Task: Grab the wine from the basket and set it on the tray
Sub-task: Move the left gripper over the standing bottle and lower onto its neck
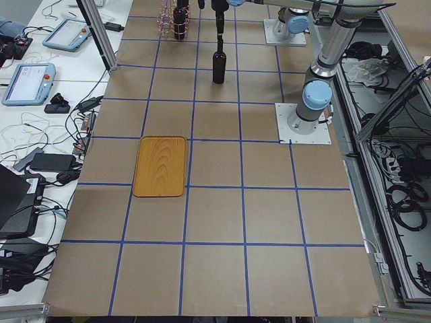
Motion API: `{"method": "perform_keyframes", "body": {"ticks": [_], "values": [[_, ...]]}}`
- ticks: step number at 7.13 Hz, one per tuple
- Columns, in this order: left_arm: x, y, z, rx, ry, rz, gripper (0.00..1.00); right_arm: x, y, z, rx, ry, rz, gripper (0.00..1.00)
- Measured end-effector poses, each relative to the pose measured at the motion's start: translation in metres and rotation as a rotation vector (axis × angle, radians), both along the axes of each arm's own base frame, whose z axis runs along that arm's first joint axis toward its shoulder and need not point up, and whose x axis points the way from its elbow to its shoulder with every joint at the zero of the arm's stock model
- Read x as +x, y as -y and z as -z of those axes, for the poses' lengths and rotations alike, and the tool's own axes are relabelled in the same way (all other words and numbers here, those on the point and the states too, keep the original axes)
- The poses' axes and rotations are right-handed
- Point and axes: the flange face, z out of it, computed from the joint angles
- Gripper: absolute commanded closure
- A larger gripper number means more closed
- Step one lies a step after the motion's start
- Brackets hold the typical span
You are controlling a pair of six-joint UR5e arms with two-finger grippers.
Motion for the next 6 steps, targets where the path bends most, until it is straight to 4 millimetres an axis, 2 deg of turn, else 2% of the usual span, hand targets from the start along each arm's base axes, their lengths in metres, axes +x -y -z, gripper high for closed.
{"method": "perform_keyframes", "body": {"ticks": [2, 6], "values": [[-0.014, -0.005, 0.028, 0.011, -0.003, 0.007, 0.00, -0.002, 0.001, 0.000, -0.004, -0.007, 0.003, 0.00], [-0.016, -0.006, 0.049, 0.007, -0.003, 0.016, 0.00, -0.003, 0.001, 0.001, -0.003, -0.010, 0.003, 0.00]]}}
